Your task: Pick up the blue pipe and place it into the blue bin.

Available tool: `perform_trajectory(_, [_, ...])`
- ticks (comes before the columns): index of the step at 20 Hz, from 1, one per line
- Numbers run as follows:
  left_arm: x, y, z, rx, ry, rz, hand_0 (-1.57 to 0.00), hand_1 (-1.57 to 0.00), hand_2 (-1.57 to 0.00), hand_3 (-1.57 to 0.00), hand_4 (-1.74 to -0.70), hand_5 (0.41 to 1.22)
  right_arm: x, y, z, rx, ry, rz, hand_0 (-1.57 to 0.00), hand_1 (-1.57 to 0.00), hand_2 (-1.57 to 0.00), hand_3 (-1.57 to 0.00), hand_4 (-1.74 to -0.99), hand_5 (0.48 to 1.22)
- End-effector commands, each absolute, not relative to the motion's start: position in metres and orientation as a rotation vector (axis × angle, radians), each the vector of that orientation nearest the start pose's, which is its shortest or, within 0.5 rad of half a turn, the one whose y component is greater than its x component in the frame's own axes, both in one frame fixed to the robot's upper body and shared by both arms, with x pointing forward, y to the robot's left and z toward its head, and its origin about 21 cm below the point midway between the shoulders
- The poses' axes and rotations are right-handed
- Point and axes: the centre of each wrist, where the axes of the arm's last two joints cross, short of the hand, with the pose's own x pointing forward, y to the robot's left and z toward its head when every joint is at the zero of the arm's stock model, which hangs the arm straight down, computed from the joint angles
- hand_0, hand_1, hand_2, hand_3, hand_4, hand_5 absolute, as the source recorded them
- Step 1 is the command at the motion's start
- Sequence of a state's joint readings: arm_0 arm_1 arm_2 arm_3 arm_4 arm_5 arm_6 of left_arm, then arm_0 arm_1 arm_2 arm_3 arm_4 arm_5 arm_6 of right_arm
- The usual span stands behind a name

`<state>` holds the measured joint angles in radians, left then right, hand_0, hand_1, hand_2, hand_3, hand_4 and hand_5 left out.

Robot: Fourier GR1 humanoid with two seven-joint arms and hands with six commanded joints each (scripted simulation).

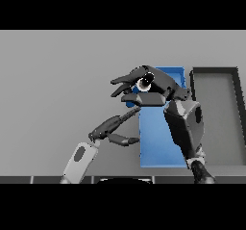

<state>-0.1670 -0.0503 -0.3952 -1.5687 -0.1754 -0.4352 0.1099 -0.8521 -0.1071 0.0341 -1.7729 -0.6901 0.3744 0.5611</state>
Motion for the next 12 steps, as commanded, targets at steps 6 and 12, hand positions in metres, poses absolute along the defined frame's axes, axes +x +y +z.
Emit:
perform_trajectory(6, [0.257, 0.112, 0.044, -0.471, -1.518, -0.884, 0.0, 0.0, 0.0, 0.0, -0.95, 0.47, 0.351, -0.176, 0.302, 0.658, -1.915, 0.637, -1.57, -1.57, -1.57, -1.57, -1.498, 1.221])
perform_trajectory(12, [0.26, 0.117, 0.043, -0.463, -1.516, -0.874, 0.0, 0.0, 0.0, 0.0, -0.94, 0.467, 0.371, -0.213, 0.264, 0.424, -1.774, 0.523, -1.57, -1.57, -1.57, -1.57, -1.499, 1.221])
